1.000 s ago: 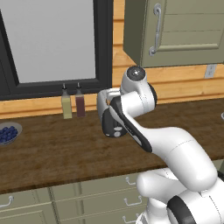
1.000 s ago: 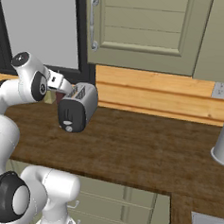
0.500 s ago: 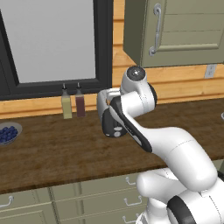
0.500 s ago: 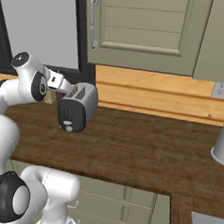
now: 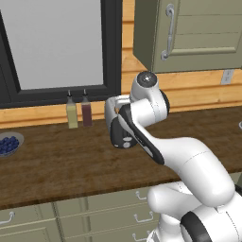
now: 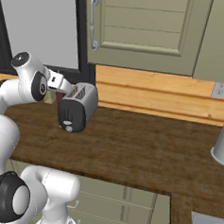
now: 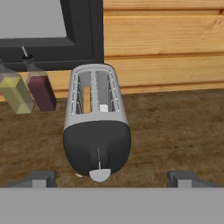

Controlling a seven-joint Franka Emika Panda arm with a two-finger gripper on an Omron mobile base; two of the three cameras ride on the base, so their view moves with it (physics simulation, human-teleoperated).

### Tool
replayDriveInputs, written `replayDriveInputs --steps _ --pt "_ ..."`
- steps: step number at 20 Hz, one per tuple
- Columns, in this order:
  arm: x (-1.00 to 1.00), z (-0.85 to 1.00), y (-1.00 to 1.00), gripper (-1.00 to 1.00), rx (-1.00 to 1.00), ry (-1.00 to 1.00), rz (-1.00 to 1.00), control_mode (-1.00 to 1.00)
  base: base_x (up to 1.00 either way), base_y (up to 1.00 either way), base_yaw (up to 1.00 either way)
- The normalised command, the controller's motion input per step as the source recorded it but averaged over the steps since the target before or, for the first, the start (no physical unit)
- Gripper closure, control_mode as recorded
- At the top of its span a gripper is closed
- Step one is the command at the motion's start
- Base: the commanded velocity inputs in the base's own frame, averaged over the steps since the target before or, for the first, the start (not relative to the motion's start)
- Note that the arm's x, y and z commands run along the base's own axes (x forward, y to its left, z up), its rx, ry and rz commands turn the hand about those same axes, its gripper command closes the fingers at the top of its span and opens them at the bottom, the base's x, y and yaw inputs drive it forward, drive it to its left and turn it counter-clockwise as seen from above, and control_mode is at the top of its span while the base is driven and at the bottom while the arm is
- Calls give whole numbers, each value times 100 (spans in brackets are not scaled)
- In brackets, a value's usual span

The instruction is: Start the toaster. Once the lever pops up, take the bread to the plate on the dining counter.

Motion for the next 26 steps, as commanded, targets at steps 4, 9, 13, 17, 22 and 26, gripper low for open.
replayDriveInputs --steps 4,9,13,17,22,26 --pt "0 0 0 -100 0 0 0 -100 0 0 0" --pt "0 0 0 -100 0 0 0 -100 0 0 0" --pt "0 0 0 -100 0 0 0 -100 0 0 0" --pt "0 0 0 -100 0 0 0 -100 0 0 0" --pt "0 0 0 -100 0 0 0 -100 0 0 0" --pt "0 0 0 -100 0 0 0 -100 0 0 0"
